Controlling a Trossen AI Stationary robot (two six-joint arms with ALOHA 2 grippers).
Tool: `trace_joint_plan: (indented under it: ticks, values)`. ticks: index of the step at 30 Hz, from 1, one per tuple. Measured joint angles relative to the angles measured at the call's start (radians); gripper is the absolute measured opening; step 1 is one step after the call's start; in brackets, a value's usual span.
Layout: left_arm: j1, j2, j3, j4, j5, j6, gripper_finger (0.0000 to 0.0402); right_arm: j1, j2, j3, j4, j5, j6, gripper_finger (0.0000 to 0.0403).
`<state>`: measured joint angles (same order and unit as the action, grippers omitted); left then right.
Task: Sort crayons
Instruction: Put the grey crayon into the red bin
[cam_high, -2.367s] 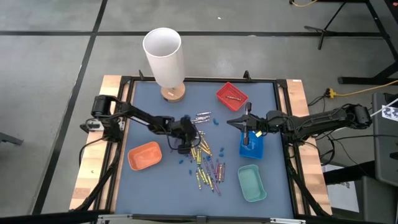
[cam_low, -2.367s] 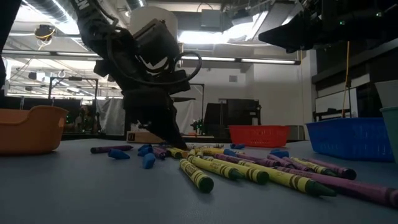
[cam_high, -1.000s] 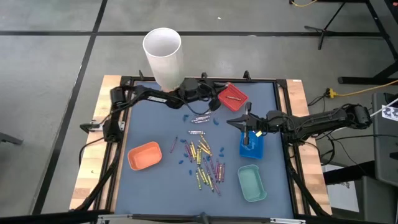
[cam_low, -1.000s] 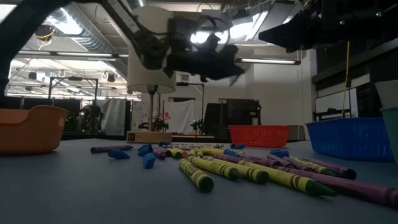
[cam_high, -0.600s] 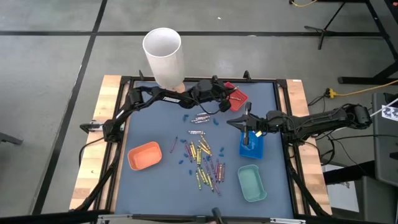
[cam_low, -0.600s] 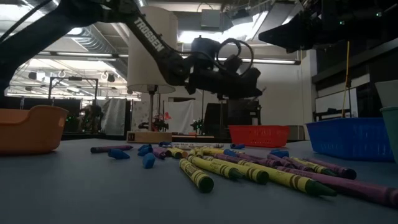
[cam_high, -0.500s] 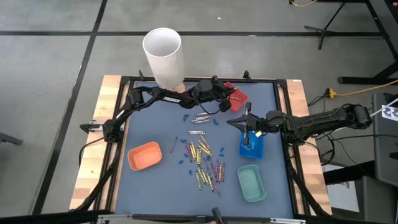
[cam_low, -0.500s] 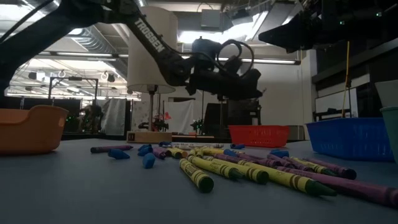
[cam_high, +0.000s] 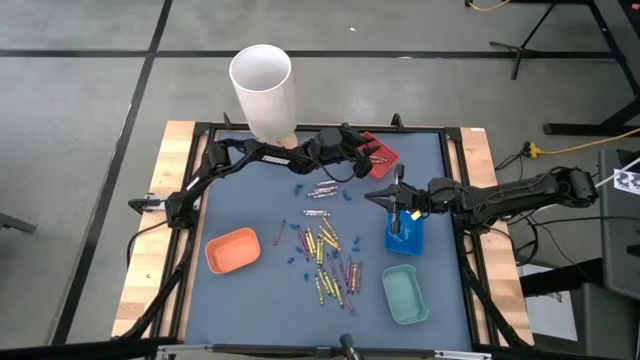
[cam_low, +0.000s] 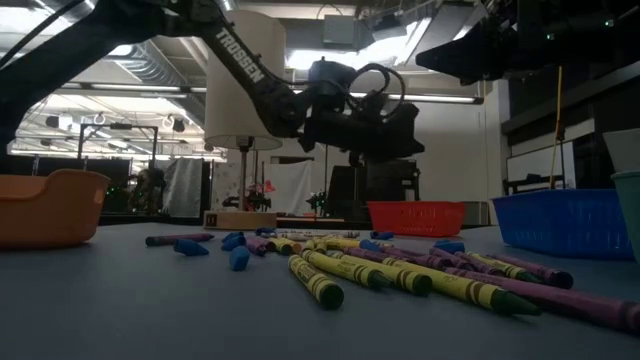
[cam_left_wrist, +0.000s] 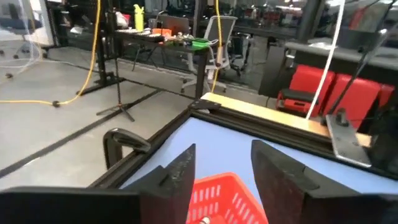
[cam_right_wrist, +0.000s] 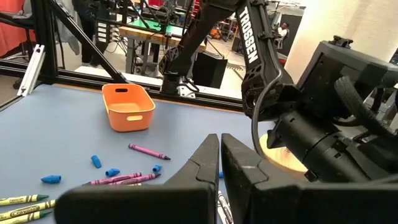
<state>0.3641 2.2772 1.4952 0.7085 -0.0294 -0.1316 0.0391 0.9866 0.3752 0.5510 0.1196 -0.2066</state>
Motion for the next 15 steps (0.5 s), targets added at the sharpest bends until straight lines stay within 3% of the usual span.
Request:
trace_joint_plan:
  ticks: [4,9,15]
  values:
    - [0.003,-0.051,0.0,-0.092,0.105,-0.023,0.0149,0.0,0.0,0.0,-0.002,0.0,0.0,0.0019]
    - [0.014,-0.171,0.0,-0.392,0.264,-0.019,0.0141,0.0,0.0,0.0,-0.007,0.0,0.0,0.0019]
    - [0.012,-0.33,0.0,-0.677,0.281,0.048,0.013,0.0,0.0,0.0,-0.01,-0.008,0.0,0.0019]
